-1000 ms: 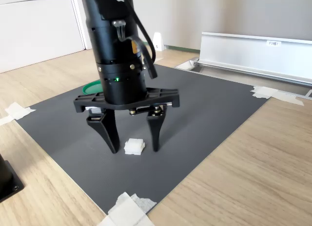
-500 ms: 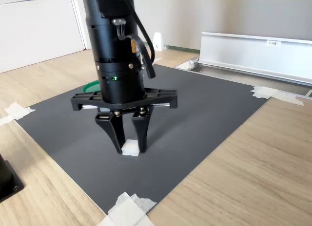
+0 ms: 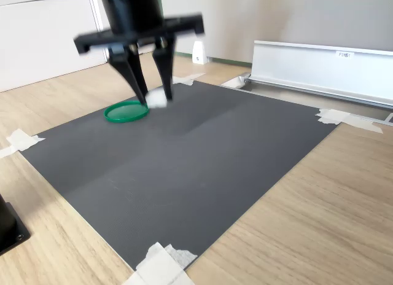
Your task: Grasp a white terminal and put it on the green lid.
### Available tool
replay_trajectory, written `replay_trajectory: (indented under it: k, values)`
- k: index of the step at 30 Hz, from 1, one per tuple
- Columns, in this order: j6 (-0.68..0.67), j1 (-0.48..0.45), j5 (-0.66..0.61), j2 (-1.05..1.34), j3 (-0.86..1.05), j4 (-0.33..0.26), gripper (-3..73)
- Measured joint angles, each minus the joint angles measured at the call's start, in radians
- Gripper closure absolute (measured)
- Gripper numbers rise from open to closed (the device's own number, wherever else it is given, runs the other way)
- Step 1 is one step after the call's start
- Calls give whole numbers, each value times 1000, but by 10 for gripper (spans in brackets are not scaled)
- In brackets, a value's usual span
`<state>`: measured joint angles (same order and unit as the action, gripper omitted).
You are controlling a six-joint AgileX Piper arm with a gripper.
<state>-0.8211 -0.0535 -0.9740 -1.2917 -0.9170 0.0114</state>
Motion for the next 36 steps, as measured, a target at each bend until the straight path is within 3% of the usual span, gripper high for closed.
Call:
replay_trajectory:
  k: [7, 13, 18, 25, 36]
  values:
    - [186, 344, -6, -72, -93, 15, 388]
    - [327, 518, 65, -221, -105, 86, 388]
    - [379, 548, 150, -339, -106, 131, 388]
    - [359, 549, 252, -415, -107, 137, 388]
    - [367, 549, 268, -449, -110, 130, 388]
